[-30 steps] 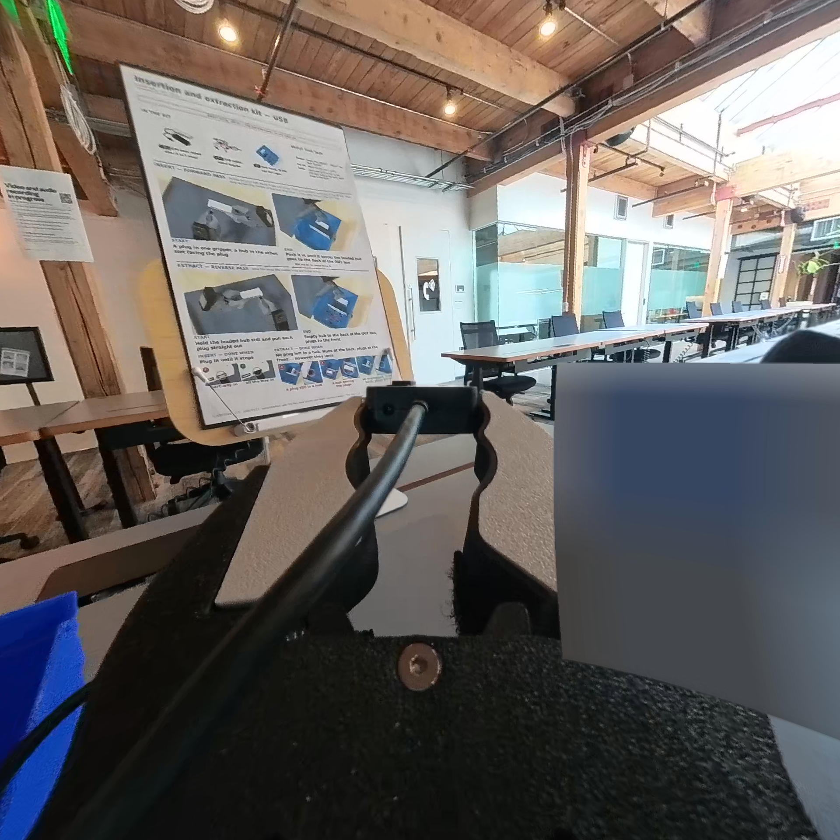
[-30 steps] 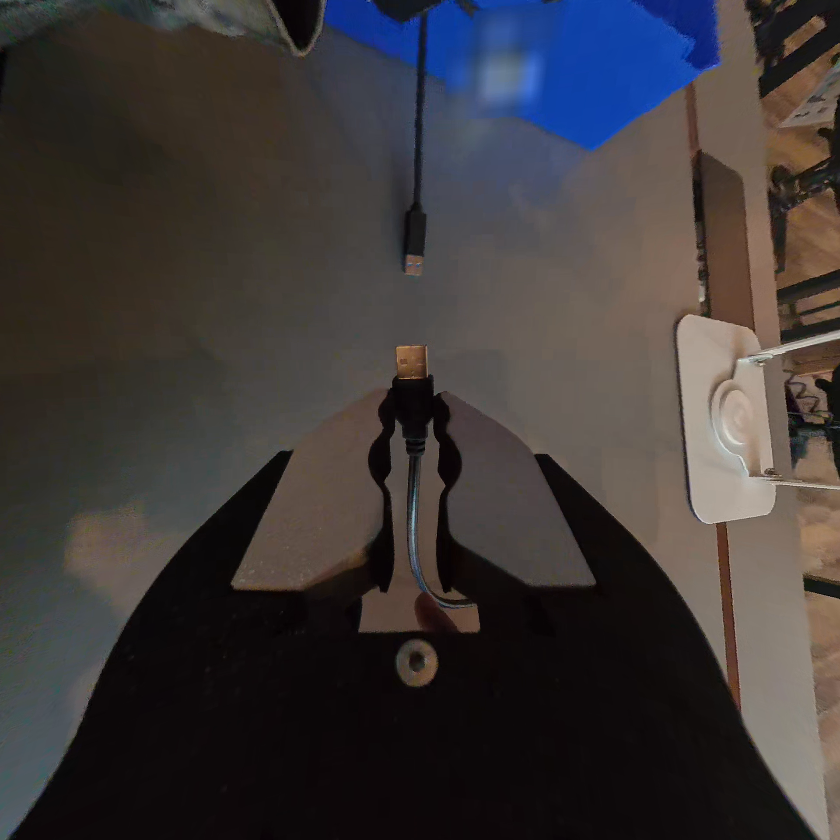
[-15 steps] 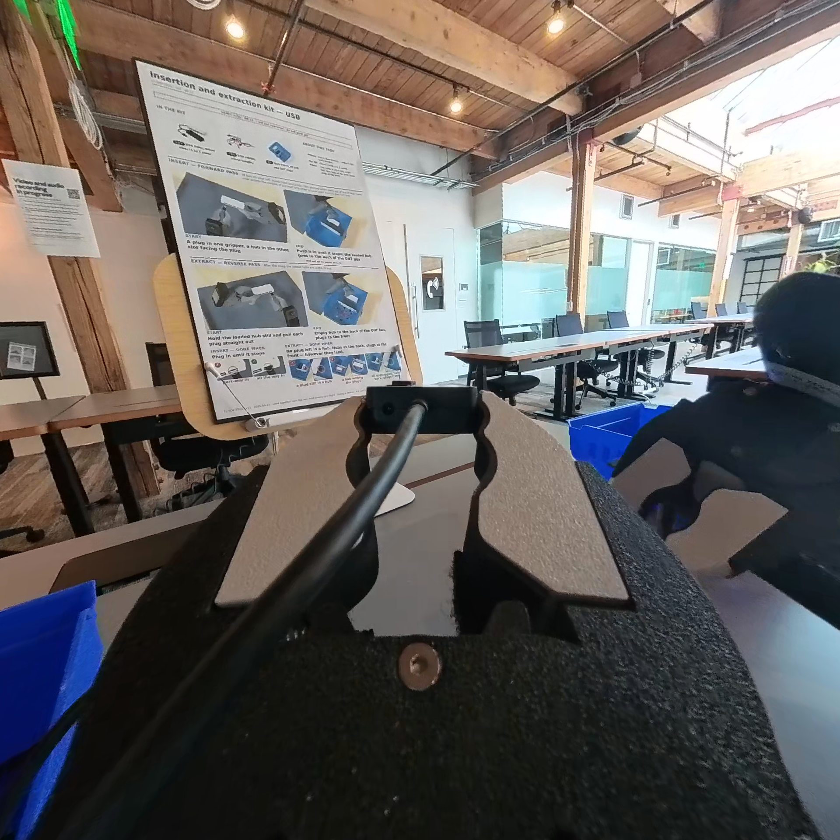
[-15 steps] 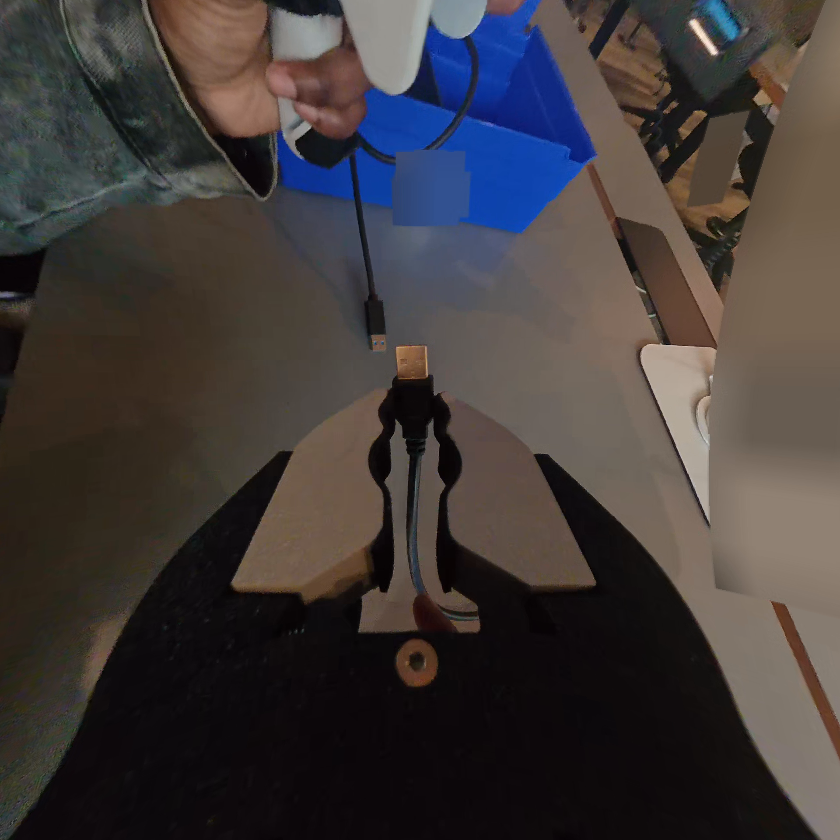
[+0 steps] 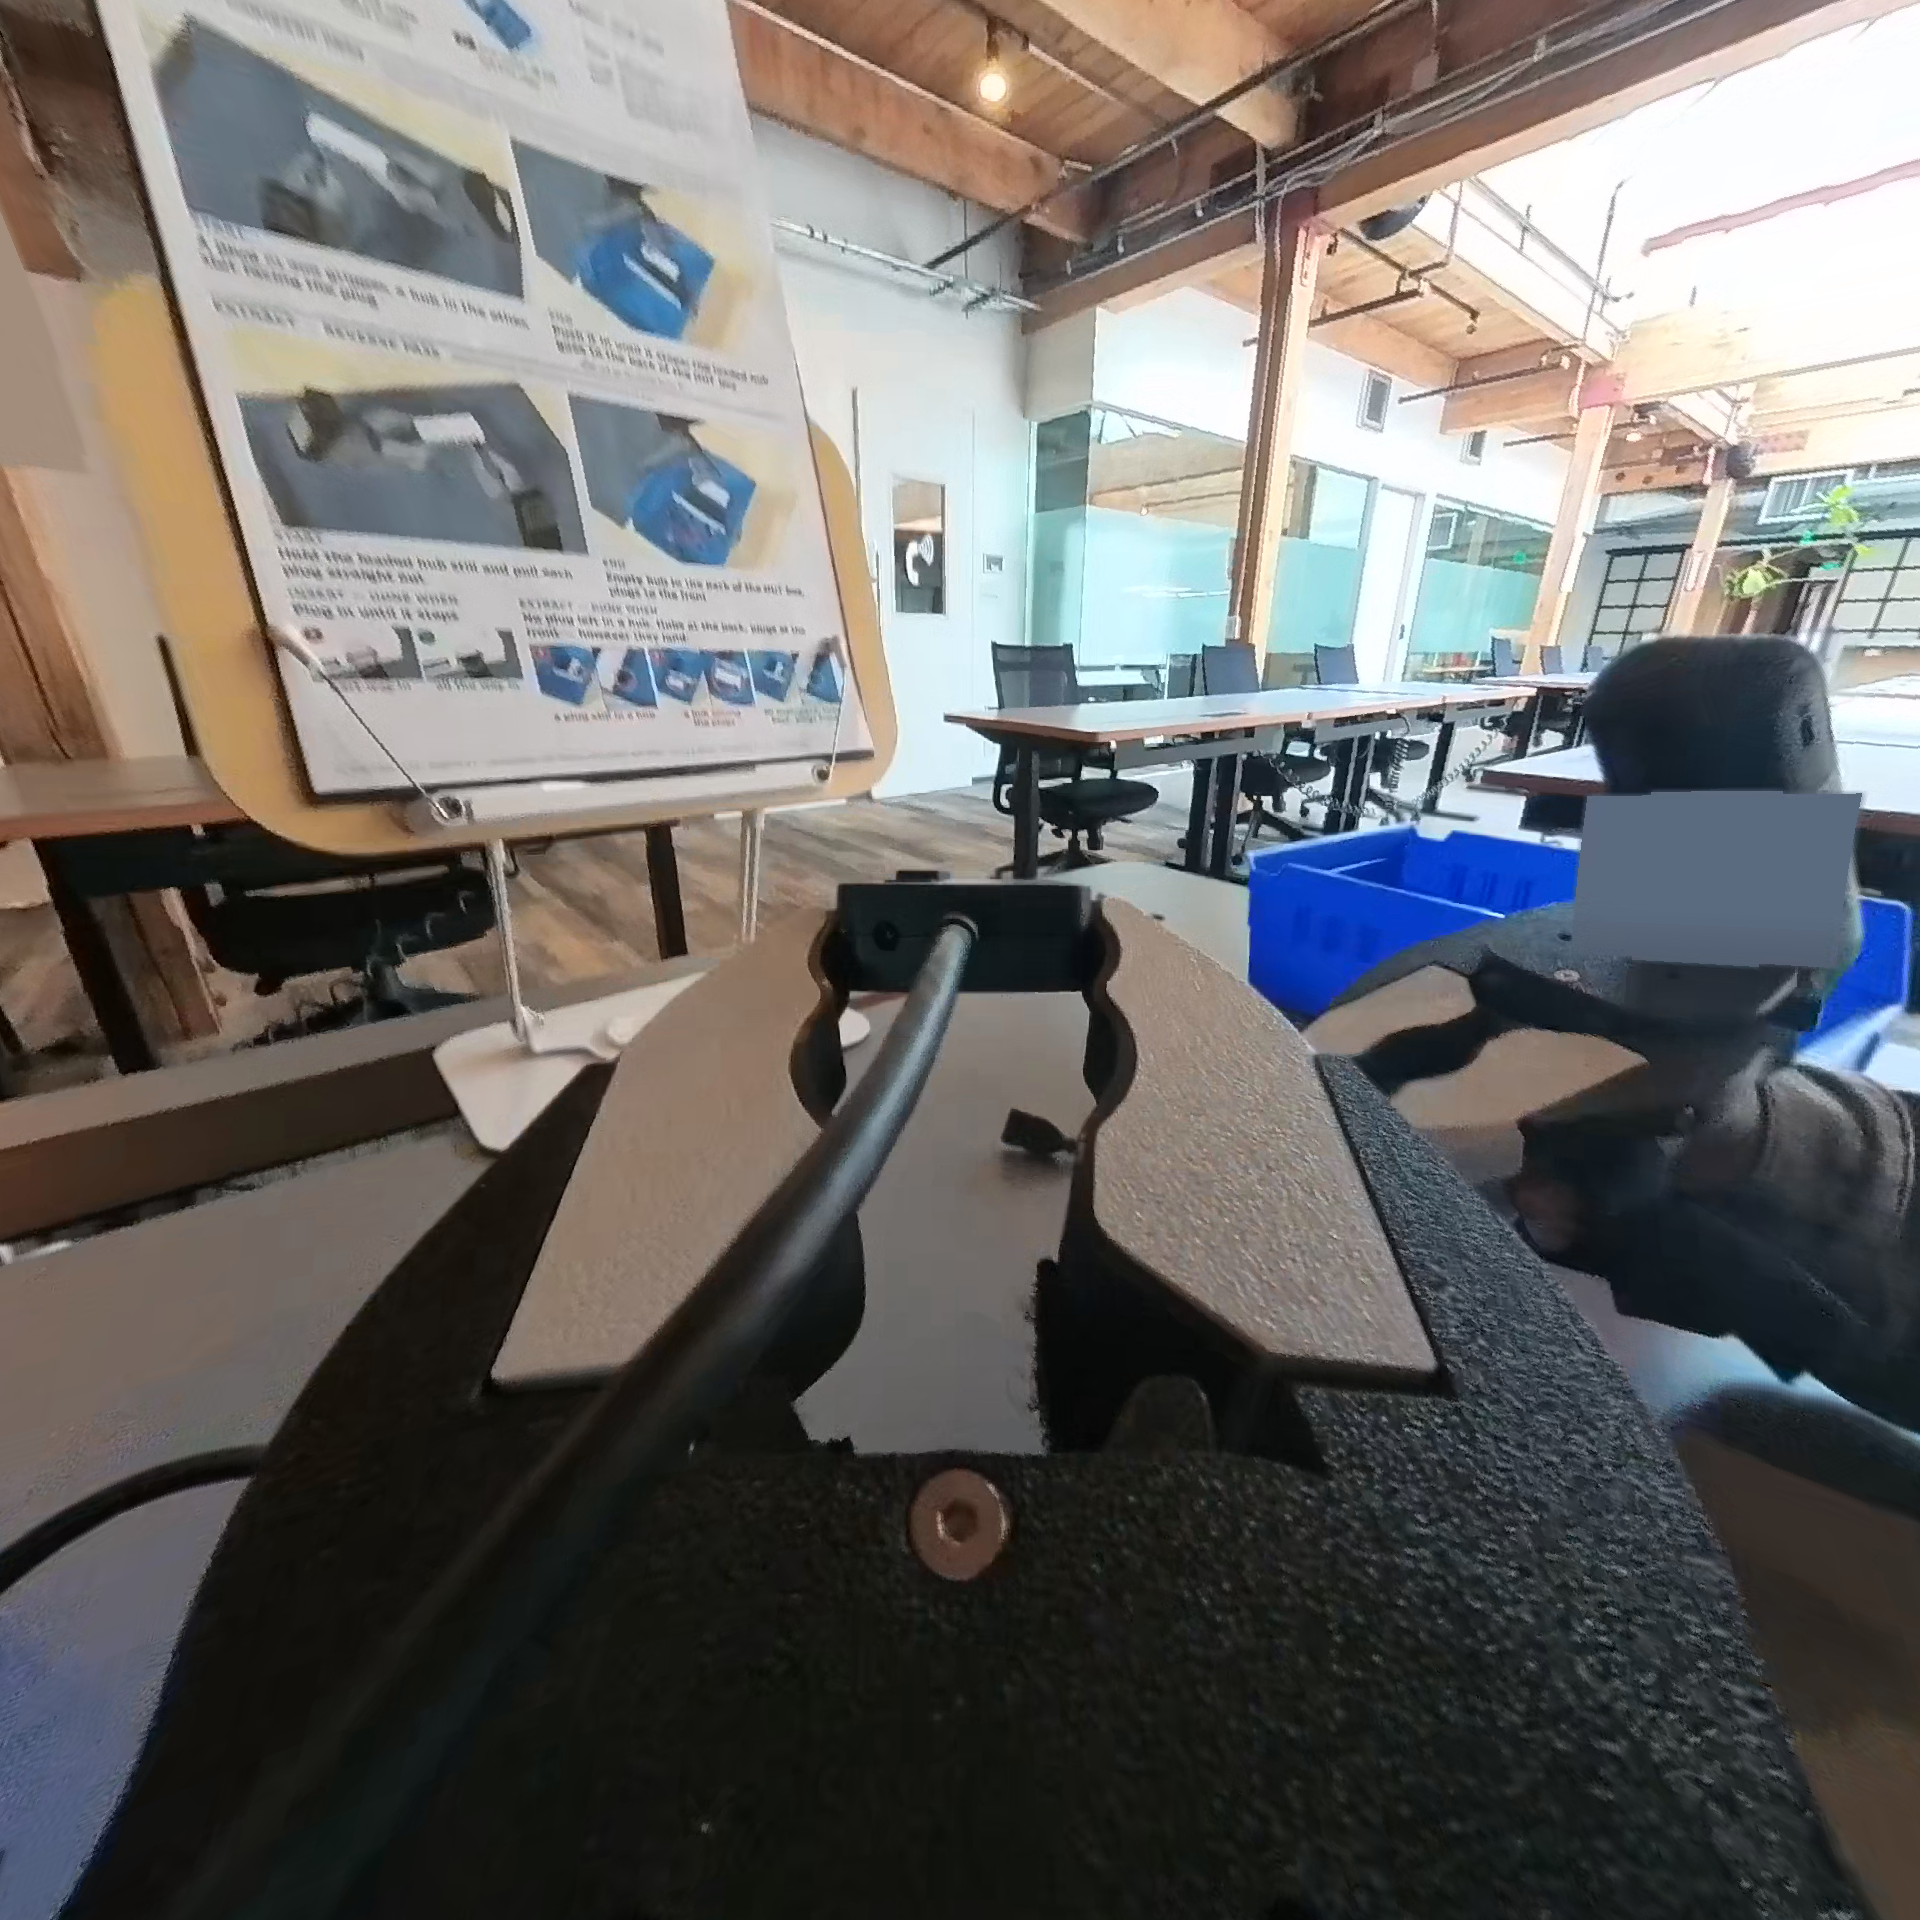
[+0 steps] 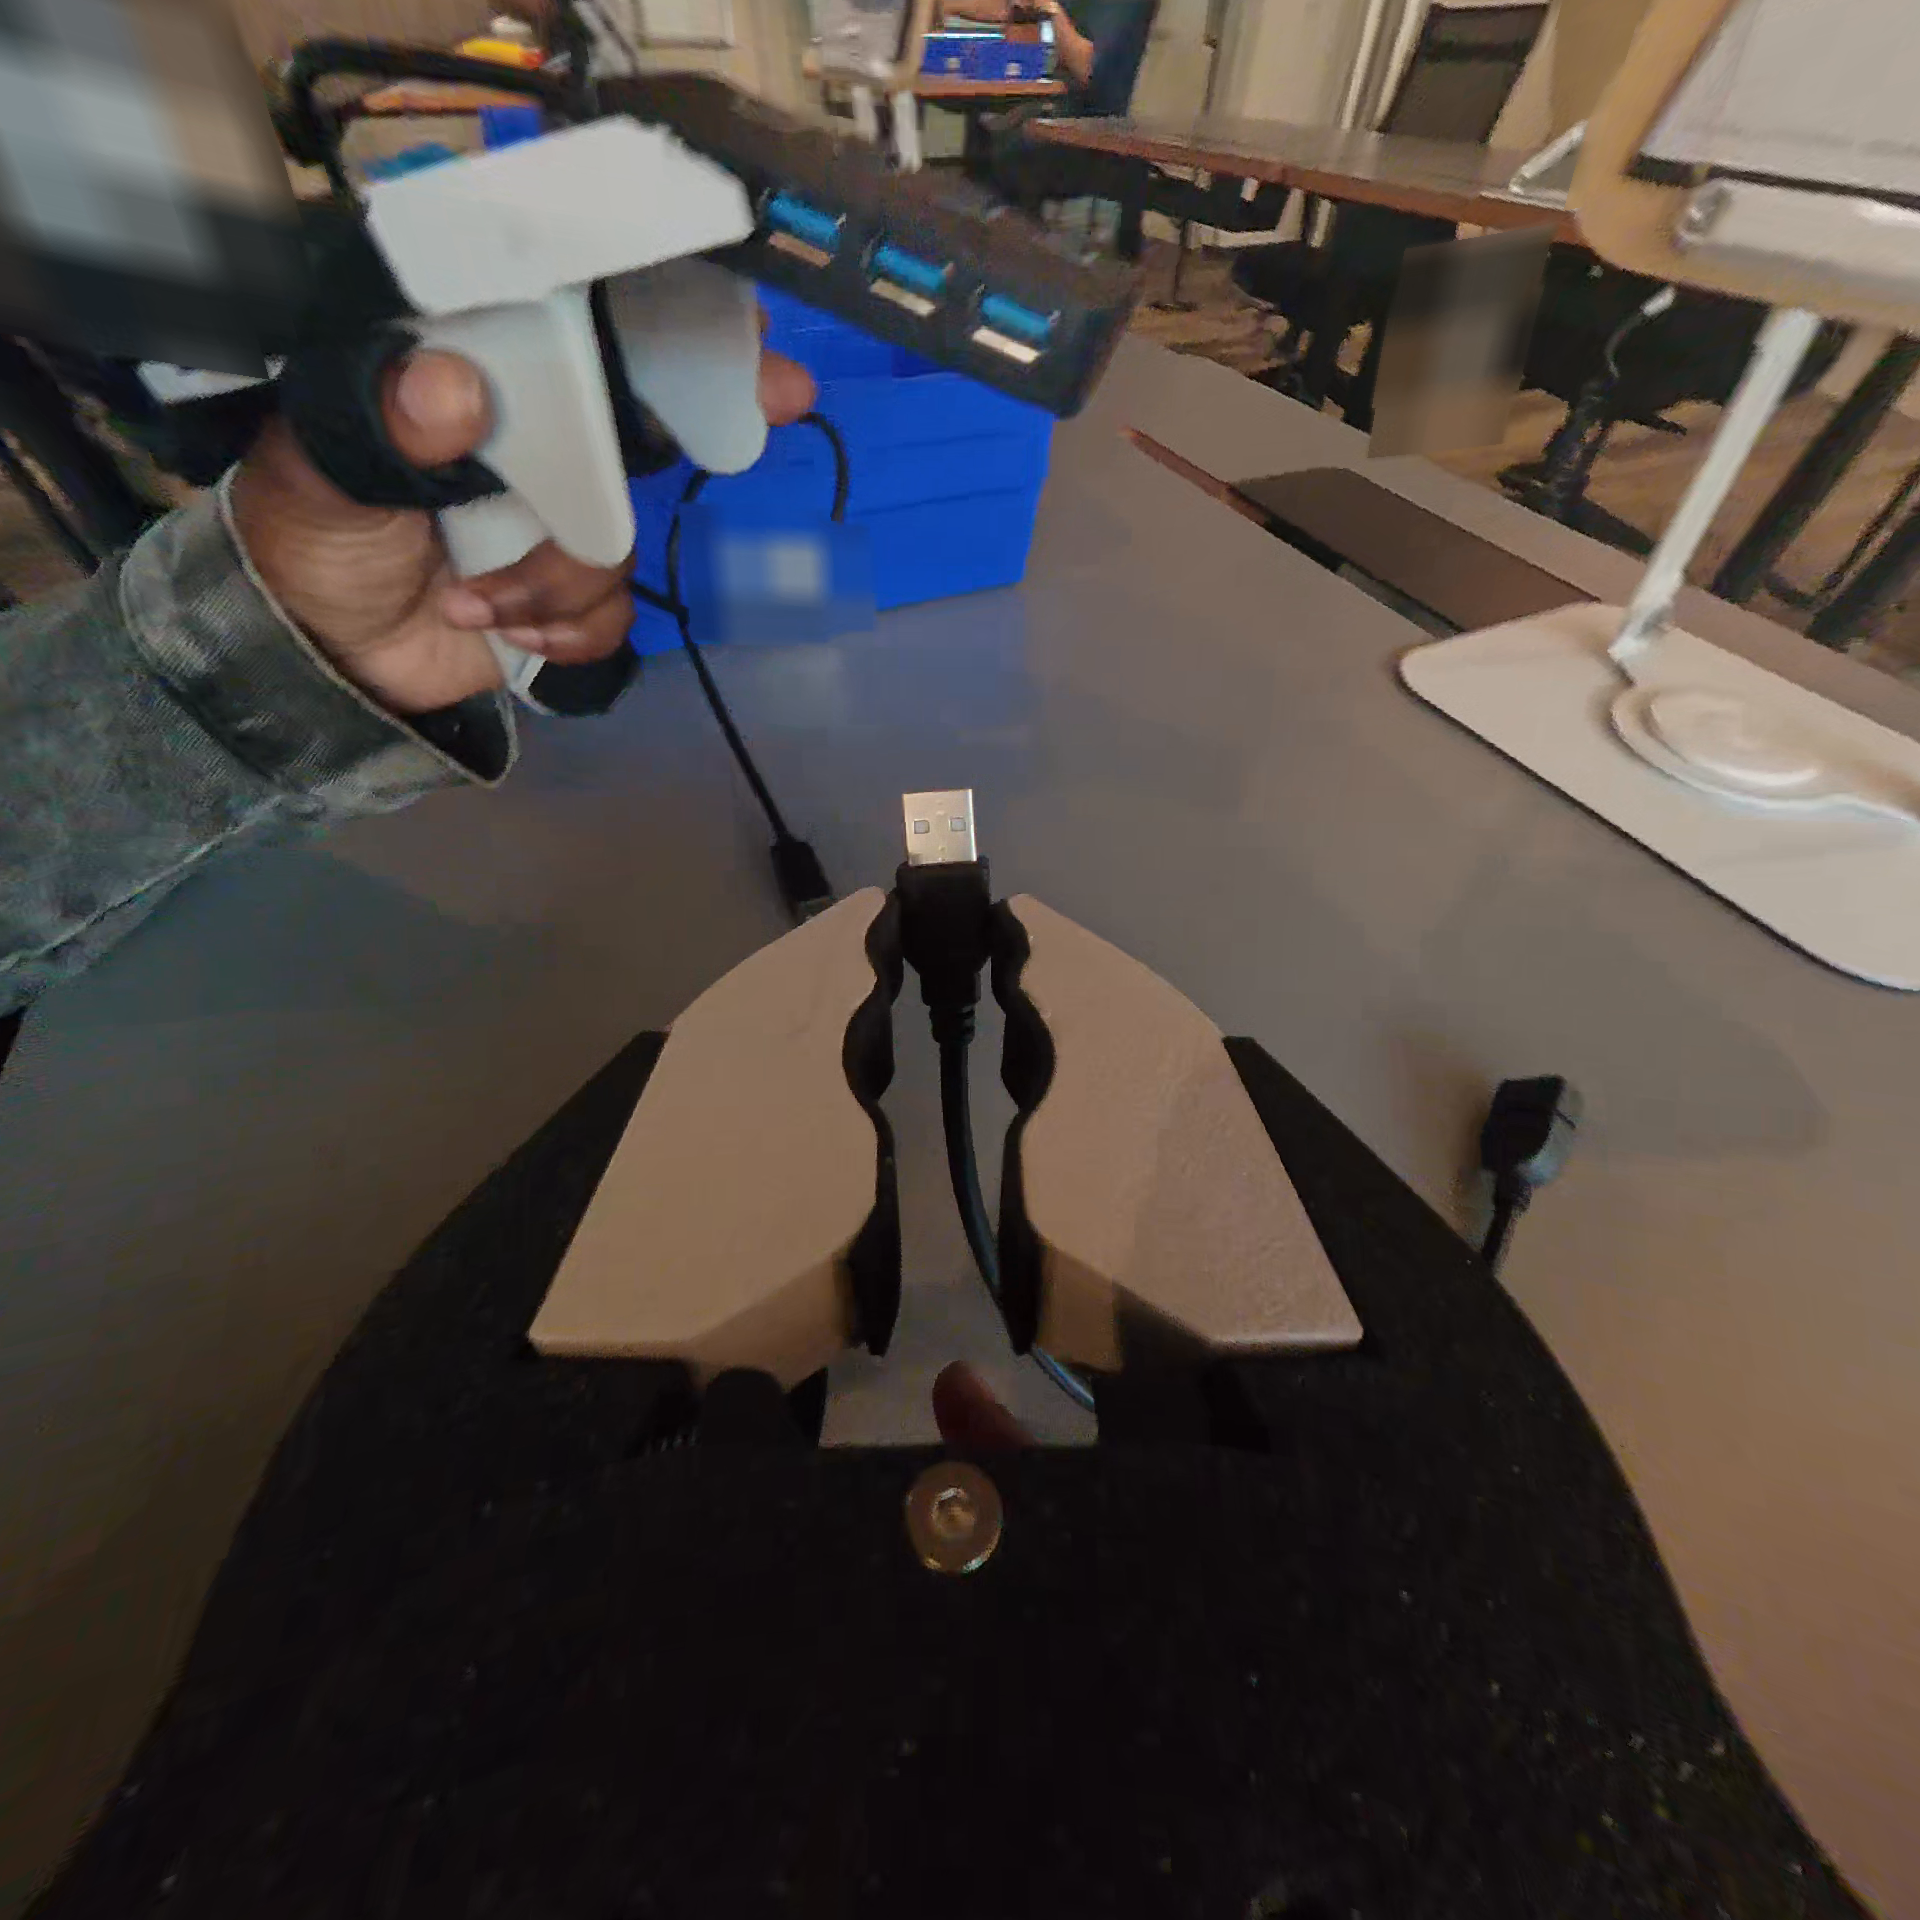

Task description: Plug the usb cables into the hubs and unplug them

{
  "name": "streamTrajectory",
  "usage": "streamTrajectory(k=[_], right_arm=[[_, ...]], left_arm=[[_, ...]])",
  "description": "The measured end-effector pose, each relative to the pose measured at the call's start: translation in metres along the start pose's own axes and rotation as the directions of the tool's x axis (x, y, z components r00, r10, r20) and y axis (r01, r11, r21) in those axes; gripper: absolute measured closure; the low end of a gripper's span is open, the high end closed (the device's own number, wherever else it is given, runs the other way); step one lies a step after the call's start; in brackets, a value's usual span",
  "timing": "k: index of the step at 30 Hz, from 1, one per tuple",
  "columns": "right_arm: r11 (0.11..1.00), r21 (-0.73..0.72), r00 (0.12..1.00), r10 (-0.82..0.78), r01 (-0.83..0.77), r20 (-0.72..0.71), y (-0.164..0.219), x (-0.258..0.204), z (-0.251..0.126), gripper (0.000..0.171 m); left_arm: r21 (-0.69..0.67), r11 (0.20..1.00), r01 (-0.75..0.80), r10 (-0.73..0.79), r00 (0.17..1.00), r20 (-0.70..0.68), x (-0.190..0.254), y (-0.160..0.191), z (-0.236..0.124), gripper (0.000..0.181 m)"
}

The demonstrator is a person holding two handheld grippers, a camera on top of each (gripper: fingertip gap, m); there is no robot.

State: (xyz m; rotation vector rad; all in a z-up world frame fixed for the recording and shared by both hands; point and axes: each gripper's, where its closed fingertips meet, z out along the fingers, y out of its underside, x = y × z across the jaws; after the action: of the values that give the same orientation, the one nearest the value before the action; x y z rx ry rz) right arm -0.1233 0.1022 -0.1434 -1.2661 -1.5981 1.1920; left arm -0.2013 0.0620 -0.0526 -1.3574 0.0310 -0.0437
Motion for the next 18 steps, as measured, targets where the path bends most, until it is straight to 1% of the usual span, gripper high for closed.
streamTrajectory(k=[3,6,9,11,13,15,18], right_arm=[[0.997,-0.018,0.996,0.076,-0.077,-0.038,0.009,0.015,-0.001,0.156],[0.988,-0.047,0.987,0.144,-0.148,-0.065,0.022,0.028,-0.001,0.156],[0.973,-0.036,0.972,0.225,-0.228,-0.071,0.024,0.034,-0.003,0.156],[0.972,-0.013,0.969,0.233,-0.234,-0.078,0.021,0.036,-0.005,0.156],[0.974,0.000,0.970,0.225,-0.226,-0.095,0.018,0.038,-0.007,0.156],[0.975,0.013,0.971,0.220,-0.220,-0.099,0.014,0.038,-0.009,0.156],[0.973,0.021,0.969,0.229,-0.228,-0.097,0.013,0.039,-0.010,0.156]], left_arm=[[-0.039,0.999,0.029,-0.030,0.999,-0.013,0.000,0.020,0.006,0.138],[-0.129,0.988,0.088,-0.088,0.996,0.006,-0.003,0.046,0.012,0.138],[-0.158,0.987,0.036,-0.035,0.999,0.011,-0.001,0.050,0.012,0.138],[-0.181,0.983,0.039,-0.036,0.999,0.019,-0.002,0.054,0.012,0.138],[-0.180,0.982,0.062,-0.060,0.998,0.014,-0.002,0.056,0.012,0.138],[-0.160,0.986,0.054,-0.054,0.999,0.007,-0.001,0.052,0.011,0.138],[-0.179,0.982,0.056,-0.052,0.998,0.029,-0.006,0.056,0.011,0.138]])
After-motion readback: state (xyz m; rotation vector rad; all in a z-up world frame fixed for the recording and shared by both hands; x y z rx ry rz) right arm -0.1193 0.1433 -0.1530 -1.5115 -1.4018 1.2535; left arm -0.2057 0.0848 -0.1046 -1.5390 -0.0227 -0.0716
